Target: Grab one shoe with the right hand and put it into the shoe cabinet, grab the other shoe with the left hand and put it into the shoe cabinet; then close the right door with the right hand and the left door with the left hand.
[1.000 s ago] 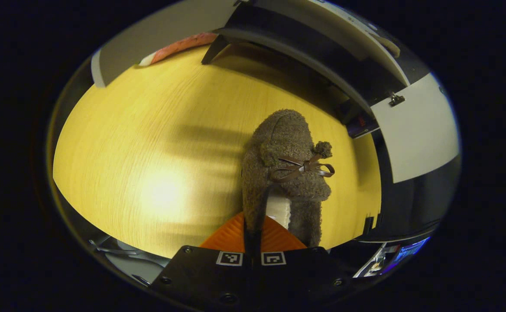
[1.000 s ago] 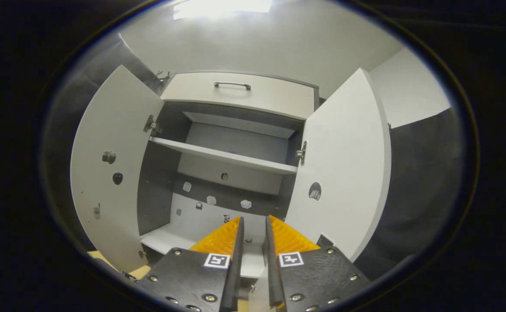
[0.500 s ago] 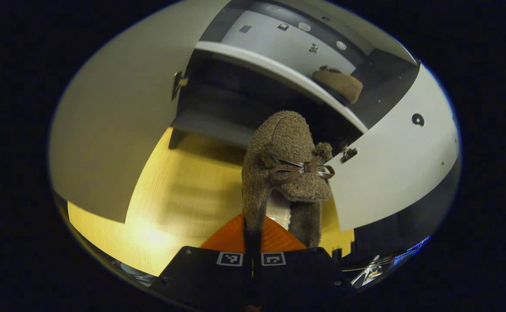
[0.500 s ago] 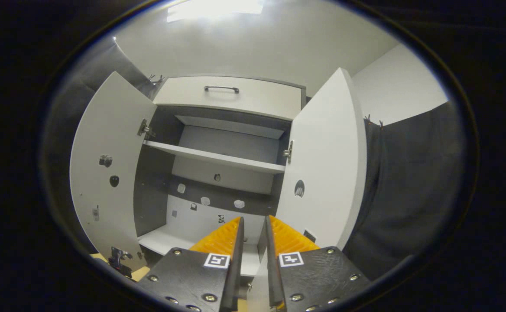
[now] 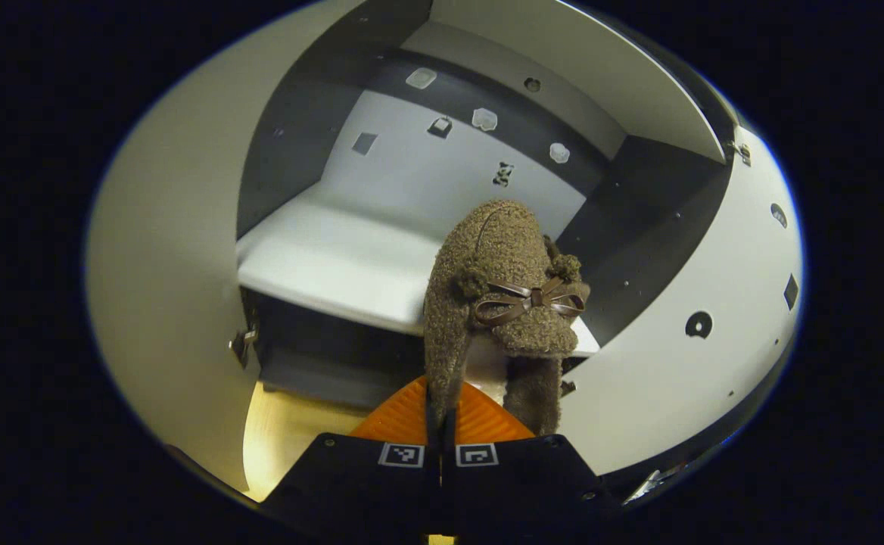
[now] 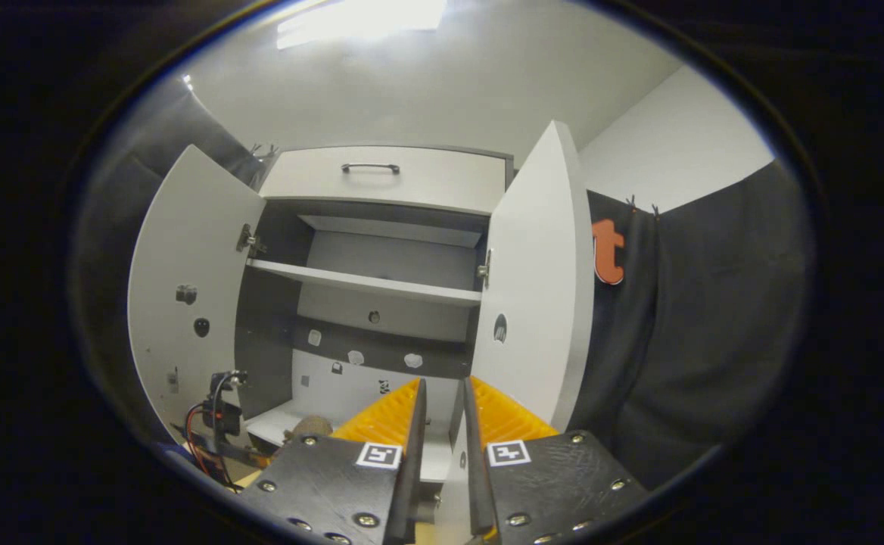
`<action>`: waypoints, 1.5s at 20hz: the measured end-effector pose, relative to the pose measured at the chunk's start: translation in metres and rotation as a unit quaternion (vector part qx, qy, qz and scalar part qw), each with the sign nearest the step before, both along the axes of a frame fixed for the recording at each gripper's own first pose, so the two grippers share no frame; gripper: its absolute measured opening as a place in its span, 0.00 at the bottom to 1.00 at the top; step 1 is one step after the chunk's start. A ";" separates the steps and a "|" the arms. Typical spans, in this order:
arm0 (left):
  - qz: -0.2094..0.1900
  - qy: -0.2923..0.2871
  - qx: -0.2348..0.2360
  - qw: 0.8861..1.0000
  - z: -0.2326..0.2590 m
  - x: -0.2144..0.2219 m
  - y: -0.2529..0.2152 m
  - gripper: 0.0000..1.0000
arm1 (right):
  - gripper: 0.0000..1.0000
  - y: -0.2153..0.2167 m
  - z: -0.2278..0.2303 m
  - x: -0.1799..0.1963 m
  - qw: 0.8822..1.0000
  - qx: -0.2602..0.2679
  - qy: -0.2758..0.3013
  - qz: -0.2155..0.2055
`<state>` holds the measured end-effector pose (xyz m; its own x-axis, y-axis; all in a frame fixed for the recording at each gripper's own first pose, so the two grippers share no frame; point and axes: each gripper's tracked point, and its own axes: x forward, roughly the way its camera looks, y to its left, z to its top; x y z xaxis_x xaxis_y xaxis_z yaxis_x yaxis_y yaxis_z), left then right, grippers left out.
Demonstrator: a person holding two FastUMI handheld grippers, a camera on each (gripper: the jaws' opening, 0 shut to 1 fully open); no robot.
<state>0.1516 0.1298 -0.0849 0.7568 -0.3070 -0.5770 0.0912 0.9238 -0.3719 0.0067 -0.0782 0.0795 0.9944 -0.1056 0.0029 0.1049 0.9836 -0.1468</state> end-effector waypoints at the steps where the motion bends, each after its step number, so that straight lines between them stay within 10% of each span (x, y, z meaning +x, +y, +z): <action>1: 0.002 -0.008 0.004 1.000 0.006 0.015 0.001 0.01 | 0.27 0.000 -0.001 -0.001 1.000 0.001 0.001 0.000; 12: 0.010 -0.030 0.028 0.999 0.020 0.132 0.008 0.01 | 0.27 -0.007 -0.016 -0.003 1.000 -0.009 0.012 -0.022; 23: -0.021 0.009 0.109 0.994 -0.004 0.163 0.009 0.01 | 0.29 -0.004 -0.031 -0.005 0.999 -0.003 0.030 -0.027; 30: -0.034 -0.003 0.129 0.991 0.001 0.169 -0.006 0.18 | 0.27 -0.021 -0.029 -0.022 0.999 0.010 0.027 -0.038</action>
<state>0.3204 0.1243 -0.0844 0.7428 -0.1994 -0.6391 0.1575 0.9799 -0.1226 -0.0150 -0.0995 0.0505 0.9822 -0.1799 -0.0539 0.1714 0.9761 -0.1338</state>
